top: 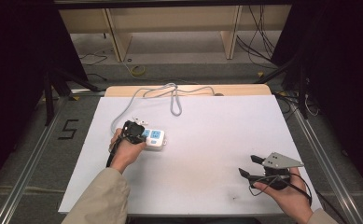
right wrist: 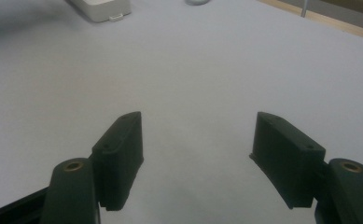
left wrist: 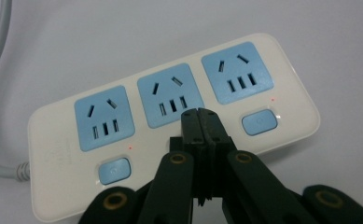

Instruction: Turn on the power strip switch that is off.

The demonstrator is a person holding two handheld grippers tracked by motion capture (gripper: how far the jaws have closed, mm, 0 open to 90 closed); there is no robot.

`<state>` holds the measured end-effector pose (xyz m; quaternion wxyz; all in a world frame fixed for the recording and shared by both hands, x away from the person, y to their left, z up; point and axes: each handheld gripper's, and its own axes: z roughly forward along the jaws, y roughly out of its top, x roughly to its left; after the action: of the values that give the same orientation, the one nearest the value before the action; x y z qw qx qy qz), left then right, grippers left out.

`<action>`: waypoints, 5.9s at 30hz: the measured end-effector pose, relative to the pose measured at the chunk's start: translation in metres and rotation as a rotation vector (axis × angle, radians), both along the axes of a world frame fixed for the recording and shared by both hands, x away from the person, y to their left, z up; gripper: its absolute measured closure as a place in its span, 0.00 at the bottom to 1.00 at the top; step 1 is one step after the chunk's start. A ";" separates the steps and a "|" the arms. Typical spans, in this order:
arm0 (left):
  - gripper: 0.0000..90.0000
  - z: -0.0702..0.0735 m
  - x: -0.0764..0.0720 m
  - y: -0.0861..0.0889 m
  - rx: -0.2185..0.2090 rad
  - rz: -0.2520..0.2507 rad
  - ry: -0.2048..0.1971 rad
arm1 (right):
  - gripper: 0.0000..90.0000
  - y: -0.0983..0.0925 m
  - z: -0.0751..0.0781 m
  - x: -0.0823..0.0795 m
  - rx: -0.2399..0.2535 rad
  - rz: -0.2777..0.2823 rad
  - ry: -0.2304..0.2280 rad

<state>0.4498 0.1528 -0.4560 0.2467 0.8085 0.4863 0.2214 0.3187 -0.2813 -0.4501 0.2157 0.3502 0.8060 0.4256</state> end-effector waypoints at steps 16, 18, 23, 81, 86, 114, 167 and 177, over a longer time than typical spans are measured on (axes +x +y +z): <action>1.00 -0.001 0.001 -0.002 0.002 0.009 -0.013 | 0.38 -0.001 0.001 0.000 0.005 -0.002 -0.001; 1.00 -0.001 0.001 -0.001 -0.003 0.008 -0.011 | 0.38 -0.001 0.001 0.000 0.005 -0.001 -0.001; 1.00 -0.001 0.001 -0.001 0.002 0.004 -0.010 | 0.38 -0.002 0.001 0.000 0.007 -0.002 -0.001; 1.00 0.005 0.000 0.001 0.021 -0.013 -0.040 | 0.38 -0.002 0.001 0.001 0.011 -0.005 -0.004; 1.00 0.008 -0.001 0.001 0.012 -0.013 -0.064 | 0.38 -0.002 0.002 0.001 0.012 -0.006 -0.004; 0.95 0.022 -0.010 -0.002 -0.031 -0.031 -0.098 | 0.38 -0.004 0.000 0.002 0.010 -0.007 0.003; 0.41 0.035 -0.057 0.002 -0.131 -0.073 -0.141 | 0.38 -0.004 0.000 0.003 0.021 -0.007 0.006; 0.36 0.031 -0.065 0.008 -0.124 -0.088 -0.145 | 0.38 -0.005 0.000 0.003 0.022 -0.007 0.005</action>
<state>0.3844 0.1613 -0.4247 0.3404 0.7941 0.4437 0.2378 0.3216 -0.2862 -0.4499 0.2111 0.3567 0.8006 0.4327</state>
